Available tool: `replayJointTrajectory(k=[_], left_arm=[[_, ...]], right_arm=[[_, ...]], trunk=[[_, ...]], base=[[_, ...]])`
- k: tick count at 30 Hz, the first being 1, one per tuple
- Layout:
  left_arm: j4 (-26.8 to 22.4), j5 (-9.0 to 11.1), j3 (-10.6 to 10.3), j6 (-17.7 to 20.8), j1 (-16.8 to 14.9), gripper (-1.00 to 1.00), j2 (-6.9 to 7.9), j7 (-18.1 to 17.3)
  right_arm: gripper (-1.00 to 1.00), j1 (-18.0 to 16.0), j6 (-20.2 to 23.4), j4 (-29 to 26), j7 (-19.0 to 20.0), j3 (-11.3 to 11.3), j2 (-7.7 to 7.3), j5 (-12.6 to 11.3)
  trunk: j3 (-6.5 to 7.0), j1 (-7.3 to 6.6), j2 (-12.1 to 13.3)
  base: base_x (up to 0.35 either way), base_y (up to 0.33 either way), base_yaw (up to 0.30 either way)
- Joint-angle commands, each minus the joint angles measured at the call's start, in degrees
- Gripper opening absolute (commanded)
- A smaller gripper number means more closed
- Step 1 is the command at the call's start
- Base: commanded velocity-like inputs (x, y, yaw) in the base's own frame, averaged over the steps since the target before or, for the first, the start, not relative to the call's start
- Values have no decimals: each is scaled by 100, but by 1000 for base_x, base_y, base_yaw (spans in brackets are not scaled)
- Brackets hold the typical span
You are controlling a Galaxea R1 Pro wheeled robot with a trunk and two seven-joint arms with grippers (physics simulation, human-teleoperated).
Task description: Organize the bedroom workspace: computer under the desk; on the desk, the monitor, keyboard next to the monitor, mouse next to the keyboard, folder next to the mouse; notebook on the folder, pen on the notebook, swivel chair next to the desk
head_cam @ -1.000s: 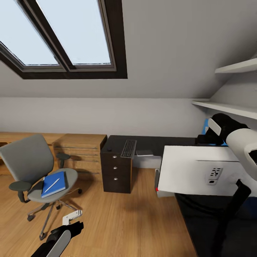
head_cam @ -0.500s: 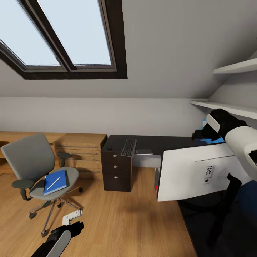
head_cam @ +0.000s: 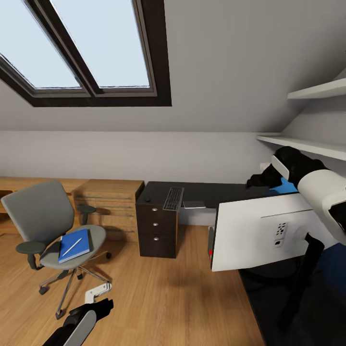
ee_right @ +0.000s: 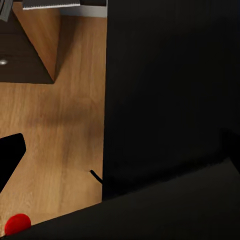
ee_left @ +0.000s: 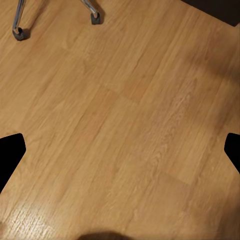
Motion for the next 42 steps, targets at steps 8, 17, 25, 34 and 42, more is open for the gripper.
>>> replayJointTrajectory(k=[8, 17, 25, 34, 42], left_arm=[[-9, 46, -31, 4, -6, 100, 7, 52], [-8, 55, -54, 3, -6, 100, -1, 59], [-1, 55, -111, 3, -6, 100, -2, 66], [0, 50, -140, 3, -6, 100, -2, 68], [0, 55, -154, 3, -6, 100, -10, 68]], right_arm=[[100, -4, 2, 5, 55, 220, 101, 20], [100, 3, 9, 53, 190, 285, 133, 35], [100, 3, 3, 61, 325, 366, 182, 37], [100, 66, -5, 62, 319, 379, 233, 39], [100, 181, -14, 58, 324, 373, 246, 72]], trunk=[[-9, 1, -7], [-9, 1, -7], [-9, 1, -7], [-9, 1, -7], [-9, 1, -7]], base=[[0, 0, 69], [0, 0, 100], [0, 0, 5], [0, 0, 59], [0, 0, 104]])
